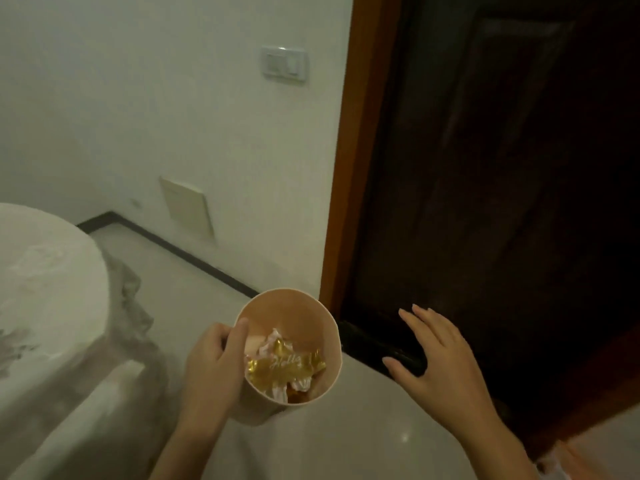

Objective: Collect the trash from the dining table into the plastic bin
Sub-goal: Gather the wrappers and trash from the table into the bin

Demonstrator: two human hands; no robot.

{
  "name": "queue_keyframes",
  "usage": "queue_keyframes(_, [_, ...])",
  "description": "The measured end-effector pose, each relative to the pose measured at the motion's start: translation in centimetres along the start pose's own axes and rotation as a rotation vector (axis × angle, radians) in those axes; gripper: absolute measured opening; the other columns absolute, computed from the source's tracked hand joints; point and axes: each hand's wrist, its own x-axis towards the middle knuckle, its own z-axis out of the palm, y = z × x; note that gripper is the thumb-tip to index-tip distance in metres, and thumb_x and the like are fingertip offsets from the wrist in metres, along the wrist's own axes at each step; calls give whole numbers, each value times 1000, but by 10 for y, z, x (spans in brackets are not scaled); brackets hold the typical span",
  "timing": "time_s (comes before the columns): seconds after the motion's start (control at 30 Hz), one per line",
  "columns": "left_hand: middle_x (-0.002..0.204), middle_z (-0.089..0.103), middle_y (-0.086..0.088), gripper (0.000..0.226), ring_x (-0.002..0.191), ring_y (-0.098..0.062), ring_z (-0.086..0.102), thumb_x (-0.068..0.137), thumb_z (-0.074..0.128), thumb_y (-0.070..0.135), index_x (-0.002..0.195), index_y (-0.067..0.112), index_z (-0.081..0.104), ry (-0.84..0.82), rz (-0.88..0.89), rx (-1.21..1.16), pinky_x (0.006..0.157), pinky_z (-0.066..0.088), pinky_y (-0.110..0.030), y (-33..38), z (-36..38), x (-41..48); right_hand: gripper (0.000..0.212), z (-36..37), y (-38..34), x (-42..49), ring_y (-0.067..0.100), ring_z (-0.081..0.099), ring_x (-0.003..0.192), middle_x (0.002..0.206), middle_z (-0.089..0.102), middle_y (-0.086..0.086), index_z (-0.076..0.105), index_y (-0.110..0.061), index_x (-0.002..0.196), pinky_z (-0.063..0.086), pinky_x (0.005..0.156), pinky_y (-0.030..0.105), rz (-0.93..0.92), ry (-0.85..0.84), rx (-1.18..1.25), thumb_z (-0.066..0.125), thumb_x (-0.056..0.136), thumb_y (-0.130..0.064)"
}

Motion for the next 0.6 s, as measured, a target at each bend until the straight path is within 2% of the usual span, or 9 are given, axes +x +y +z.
queue_keyframes(0.13, [63,49,-6,37,63,-23,45,89,48,37,63,10,47,106,8,-14,54,33,-32,18,15,83,70,14,-15,111,9,11,138,150,20,-12,22,-35,138,14,114,34,-92,-32,-6,58,79,-50])
queue_keyframes(0.23, [62,48,-6,36,62,-23,45,82,43,43,61,13,45,226,-27,-26,55,32,-31,24,13,136,71,36,-36,184,10,10,139,151,18,-12,19,-35,138,12,113,34,-168,-81,22,56,80,-50])
queue_keyframes(0.4, [78,59,-14,35,74,-31,57,92,43,36,79,6,55,434,-139,-18,63,42,-36,8,6,218,75,94,-76,303,10,14,137,150,22,-8,17,-33,139,8,106,26,-355,-133,60,57,78,-52])
queue_keyframes(0.5, [77,59,-12,32,71,-27,56,92,43,36,75,11,54,572,-211,-13,65,45,-38,0,0,267,75,133,-107,374,12,17,137,149,23,-7,16,-33,139,14,111,31,-464,-202,93,57,79,-51])
queue_keyframes(0.6, [73,56,-12,34,67,-25,52,92,42,36,71,10,51,712,-261,-9,60,42,-33,-6,-8,323,75,169,-148,449,17,25,135,147,30,-2,22,-28,139,24,111,37,-633,-274,126,60,77,-50])
